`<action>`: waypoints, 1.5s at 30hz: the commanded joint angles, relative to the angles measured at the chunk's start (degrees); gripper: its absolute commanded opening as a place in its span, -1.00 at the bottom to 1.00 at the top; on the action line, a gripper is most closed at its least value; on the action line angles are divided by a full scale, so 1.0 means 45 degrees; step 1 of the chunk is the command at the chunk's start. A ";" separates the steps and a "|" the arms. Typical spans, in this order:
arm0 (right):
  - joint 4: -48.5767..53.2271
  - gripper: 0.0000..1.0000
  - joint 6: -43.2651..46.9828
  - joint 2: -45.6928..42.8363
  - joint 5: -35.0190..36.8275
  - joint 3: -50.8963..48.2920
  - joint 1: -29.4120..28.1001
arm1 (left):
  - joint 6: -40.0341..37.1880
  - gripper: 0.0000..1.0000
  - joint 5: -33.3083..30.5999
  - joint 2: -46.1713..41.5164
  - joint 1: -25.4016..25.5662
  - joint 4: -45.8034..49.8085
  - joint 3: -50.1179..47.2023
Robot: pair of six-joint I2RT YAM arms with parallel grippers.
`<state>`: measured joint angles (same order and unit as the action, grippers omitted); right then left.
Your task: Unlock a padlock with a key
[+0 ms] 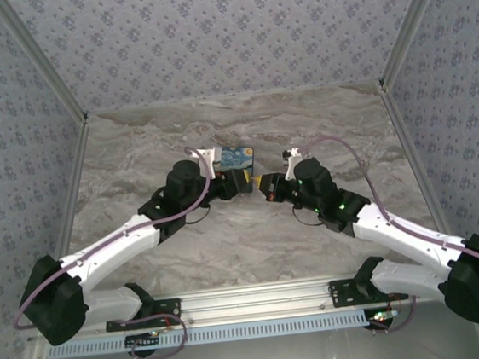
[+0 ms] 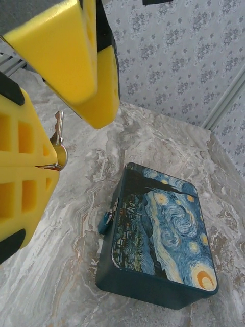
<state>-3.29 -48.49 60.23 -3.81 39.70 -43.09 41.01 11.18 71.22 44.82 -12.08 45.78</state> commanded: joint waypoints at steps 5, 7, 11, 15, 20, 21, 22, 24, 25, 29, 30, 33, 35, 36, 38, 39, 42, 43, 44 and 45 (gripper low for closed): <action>-0.0134 -1.00 -0.0155 0.0170 0.0195 0.0562 -0.0191 | -0.0228 -0.32 0.0250 0.0372 0.0292 -0.0473 0.0733; -0.0158 -1.00 -0.0138 0.0205 0.0183 0.0610 -0.0238 | -0.0228 -0.39 0.0260 0.0476 0.0317 -0.0477 0.0794; -0.0208 -1.00 -0.0146 0.0214 0.0183 0.0707 -0.0268 | -0.0230 -0.52 0.0306 0.0628 0.0386 -0.0500 0.0879; -0.0189 -1.00 -0.0120 0.0211 0.0130 0.0729 -0.0262 | -0.0272 -0.72 0.0357 0.0716 0.0435 -0.0464 0.0978; -0.0082 -1.00 -0.0101 0.0196 0.0234 0.0692 -0.0260 | -0.0356 -0.80 0.0387 0.0705 0.0441 -0.0349 0.1057; -0.0069 -1.00 -0.0113 0.0192 0.0242 0.0699 -0.0264 | -0.0352 -0.78 0.0387 0.0714 0.0445 -0.0337 0.1059; -0.0087 -1.00 -0.0136 0.0207 0.0232 0.0694 -0.0259 | -0.0355 -0.75 0.0387 0.0710 0.0440 -0.0297 0.1084; -0.0082 -1.00 -0.0161 0.0210 0.0257 0.0713 -0.0261 | -0.0365 -0.68 0.0424 0.0751 0.0450 -0.0285 0.1116; -0.0086 -1.00 -0.0126 0.0211 0.0277 0.0718 -0.0230 | -0.0350 -0.65 0.0408 0.0774 0.0450 -0.0266 0.1135; -0.0066 -1.00 -0.0171 0.0222 0.0367 0.0753 -0.0203 | -0.0287 -0.60 0.0454 0.0862 0.0469 -0.0260 0.1148; -0.0069 -1.00 -0.0171 0.0230 0.0375 0.0764 -0.0177 | -0.0250 -0.59 0.0462 0.0889 0.0460 -0.0280 0.1150; -0.0060 -1.00 -0.0179 0.0268 0.0413 0.0768 -0.0148 | -0.0223 -0.58 0.0465 0.0930 0.0480 -0.0302 0.1135; -0.0066 -1.00 -0.0226 0.0289 0.0397 0.0752 -0.0114 | -0.0228 -0.60 0.0483 0.0948 0.0509 -0.0288 0.1135; -0.0086 -1.00 -0.0246 0.0295 0.0388 0.0738 -0.0106 | -0.0230 -0.64 0.0475 0.0941 0.0504 -0.0273 0.1126; -0.0126 -1.00 -0.0240 0.0281 0.0317 0.0735 -0.0071 | -0.0266 -0.76 0.0482 0.0951 0.0491 -0.0250 0.1135; -0.0084 -1.00 -0.0221 0.0279 0.0242 0.0726 -0.0032 | -0.0284 -0.84 0.0484 0.0936 0.0509 -0.0224 0.1149; 0.0021 -1.00 -0.0085 0.0124 -0.0193 0.0582 0.0302 | -0.0447 -1.00 0.0351 0.0769 0.0507 -0.0055 0.1147; 0.0037 -1.00 0.0123 -0.0005 -0.0561 0.0465 0.0500 | -0.0507 -1.00 0.0311 0.0654 0.0480 0.0005 0.1135; 0.0039 -0.99 0.0393 -0.0157 -0.0952 0.0311 0.0759 | -0.0650 -1.00 0.0306 0.0529 0.0475 0.0089 0.1117; 0.0068 -0.95 0.0632 -0.0306 -0.1372 0.0158 0.1009 | -0.0808 -1.00 0.0311 0.0433 0.0438 0.0226 0.1126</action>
<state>-3.07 -48.14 60.99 -7.11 41.08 -41.17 39.57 12.67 75.20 46.68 -13.08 49.10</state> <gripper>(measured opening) 0.065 0.062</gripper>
